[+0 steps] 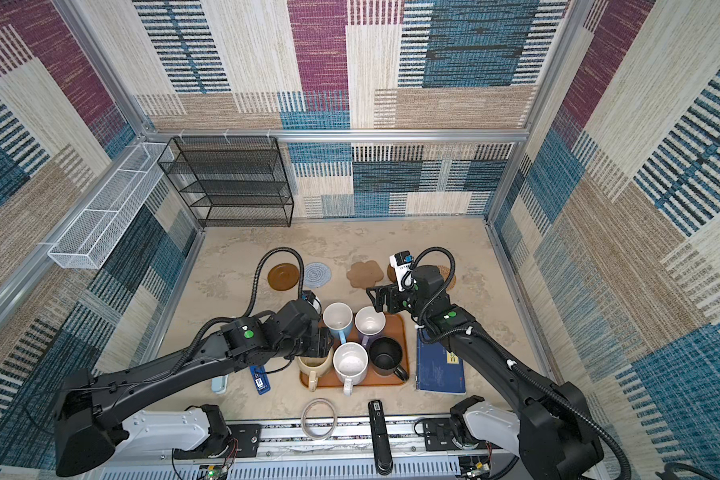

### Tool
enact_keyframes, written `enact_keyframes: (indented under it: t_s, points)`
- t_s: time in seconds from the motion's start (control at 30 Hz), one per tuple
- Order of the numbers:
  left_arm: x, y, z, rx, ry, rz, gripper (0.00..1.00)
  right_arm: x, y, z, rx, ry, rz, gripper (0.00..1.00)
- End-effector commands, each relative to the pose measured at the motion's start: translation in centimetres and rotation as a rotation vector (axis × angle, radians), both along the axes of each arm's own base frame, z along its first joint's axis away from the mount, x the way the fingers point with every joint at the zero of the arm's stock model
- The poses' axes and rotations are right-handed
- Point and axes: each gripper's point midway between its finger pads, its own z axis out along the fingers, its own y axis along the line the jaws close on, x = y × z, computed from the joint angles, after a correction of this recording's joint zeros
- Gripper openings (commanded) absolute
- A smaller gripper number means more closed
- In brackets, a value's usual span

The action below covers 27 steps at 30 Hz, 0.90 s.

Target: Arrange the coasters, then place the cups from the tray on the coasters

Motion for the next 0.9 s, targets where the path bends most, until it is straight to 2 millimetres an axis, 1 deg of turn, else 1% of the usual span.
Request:
enact_keyframes:
  t_s: [0.0,0.1,0.17,0.23,0.33,0.4,0.5,0.53,0.67,0.8,0.87]
  points:
    - [1.5,-1.1,0.4,-0.029,-0.024,0.103,0.66,-1.4,0.2,-0.4,0.016,0.074,0.022,1.0]
    - [1.9,-2.2,-0.2,-0.015,-0.001,0.099,0.6,-3.0,1.1,-0.7,0.062,0.122,0.093,0.99]
    - [2.2,-2.5,-0.2,0.005,0.001,0.106,0.6,-4.1,2.1,-0.6,0.119,0.127,0.164,0.98]
    - [2.5,-2.7,-0.4,0.011,0.001,0.115,0.58,-4.5,2.5,-0.7,0.132,0.147,0.197,0.93]
    - [2.8,-3.0,-0.7,0.033,0.001,0.114,0.57,-4.6,2.6,-0.6,0.128,0.156,0.198,0.88]
    - [2.8,-3.1,-0.8,0.043,0.005,0.113,0.56,-4.5,2.4,-0.6,0.125,0.153,0.184,0.88]
    - [2.5,-3.4,-1.3,0.05,0.012,0.125,0.53,-4.5,2.0,-0.6,0.119,0.142,0.164,0.88]
    - [2.5,-3.4,-1.6,0.06,0.01,0.124,0.49,-4.5,2.0,-0.5,0.119,0.139,0.161,0.88]
    - [3.0,-3.7,-1.6,0.083,-0.001,0.131,0.48,-4.2,1.8,-0.3,0.122,0.128,0.141,0.87]
    - [3.2,-3.0,-2.1,0.146,0.002,0.156,0.47,-4.0,1.5,-0.8,0.11,0.137,0.117,0.87]
    - [3.3,-2.7,-2.4,0.158,-0.002,0.171,0.44,-3.9,1.3,-0.8,0.105,0.134,0.108,0.87]
